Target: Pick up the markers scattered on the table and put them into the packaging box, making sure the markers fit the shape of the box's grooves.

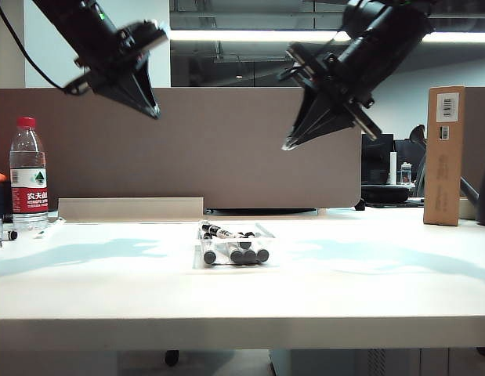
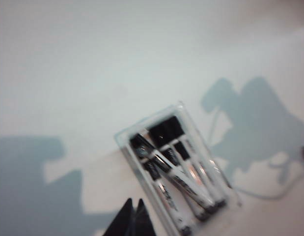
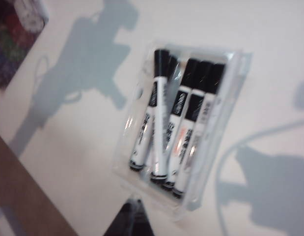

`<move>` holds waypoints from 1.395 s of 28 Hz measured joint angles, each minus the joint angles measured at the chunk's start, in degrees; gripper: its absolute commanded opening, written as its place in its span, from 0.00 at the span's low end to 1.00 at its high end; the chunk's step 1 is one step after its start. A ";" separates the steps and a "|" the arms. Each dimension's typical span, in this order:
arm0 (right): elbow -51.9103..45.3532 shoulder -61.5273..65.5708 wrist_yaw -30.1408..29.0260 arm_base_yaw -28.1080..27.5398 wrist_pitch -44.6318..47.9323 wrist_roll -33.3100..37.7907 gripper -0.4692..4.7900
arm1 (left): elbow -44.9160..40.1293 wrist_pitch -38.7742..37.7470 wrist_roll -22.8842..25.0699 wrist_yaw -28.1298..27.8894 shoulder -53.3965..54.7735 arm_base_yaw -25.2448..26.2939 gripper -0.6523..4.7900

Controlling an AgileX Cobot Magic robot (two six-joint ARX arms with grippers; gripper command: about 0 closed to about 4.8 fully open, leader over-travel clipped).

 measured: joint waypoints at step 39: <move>-21.64 -30.29 15.15 9.42 14.56 -3.87 0.08 | -63.43 34.01 5.20 -4.72 -82.75 -0.81 0.11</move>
